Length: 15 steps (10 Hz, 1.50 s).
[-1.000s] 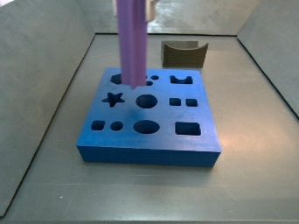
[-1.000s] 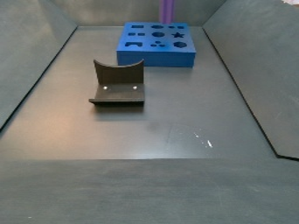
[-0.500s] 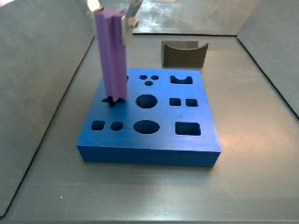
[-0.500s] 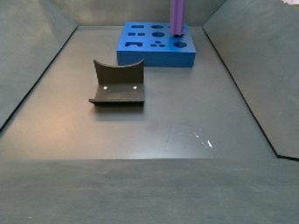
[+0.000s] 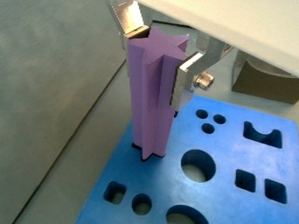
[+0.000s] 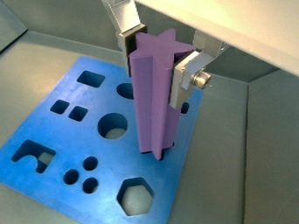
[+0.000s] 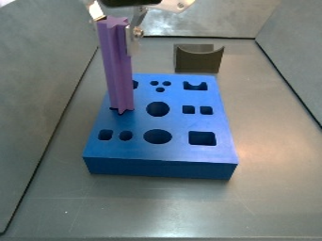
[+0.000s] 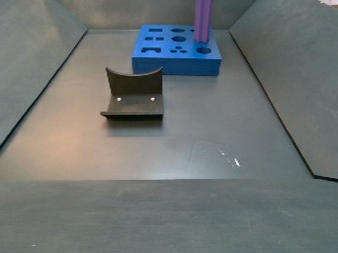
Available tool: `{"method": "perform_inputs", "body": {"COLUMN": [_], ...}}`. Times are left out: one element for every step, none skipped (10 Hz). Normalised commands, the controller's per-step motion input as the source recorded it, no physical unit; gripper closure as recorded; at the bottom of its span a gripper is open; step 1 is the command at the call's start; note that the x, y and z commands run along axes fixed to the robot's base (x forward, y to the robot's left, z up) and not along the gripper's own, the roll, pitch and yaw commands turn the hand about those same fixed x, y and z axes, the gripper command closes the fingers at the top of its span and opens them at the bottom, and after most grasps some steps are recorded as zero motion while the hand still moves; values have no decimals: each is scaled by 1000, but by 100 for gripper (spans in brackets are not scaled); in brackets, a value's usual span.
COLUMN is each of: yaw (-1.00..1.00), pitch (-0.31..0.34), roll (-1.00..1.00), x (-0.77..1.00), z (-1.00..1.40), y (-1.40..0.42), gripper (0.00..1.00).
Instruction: Insert the star object.
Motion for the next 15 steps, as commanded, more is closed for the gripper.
{"method": "perform_inputs", "body": {"yaw": [286,229,137,94,80,91,146,77,0,0,0,0,0,0,0], "pitch": [-134,-94,-139,-213,-231,-224,-189,-159,-171,-113,-110,-136,-124,-194,-183], "roll": [44,34,10,27,64,107,176,150,156,190,166,96,80,-23,-146], "x": [-160,0,0,0,0,0,0,0,0,0,0,0,0,0,20], "z": [-246,-394,-609,-797,-771,-771,-740,-814,-834,-891,-943,-994,-1000,-871,-697], "y": [-51,-17,0,-20,-71,-214,-291,-320,-226,-163,-177,-263,-257,-106,0], "gripper": [100,100,100,100,100,100,100,100,100,100,100,100,100,100,100]}}
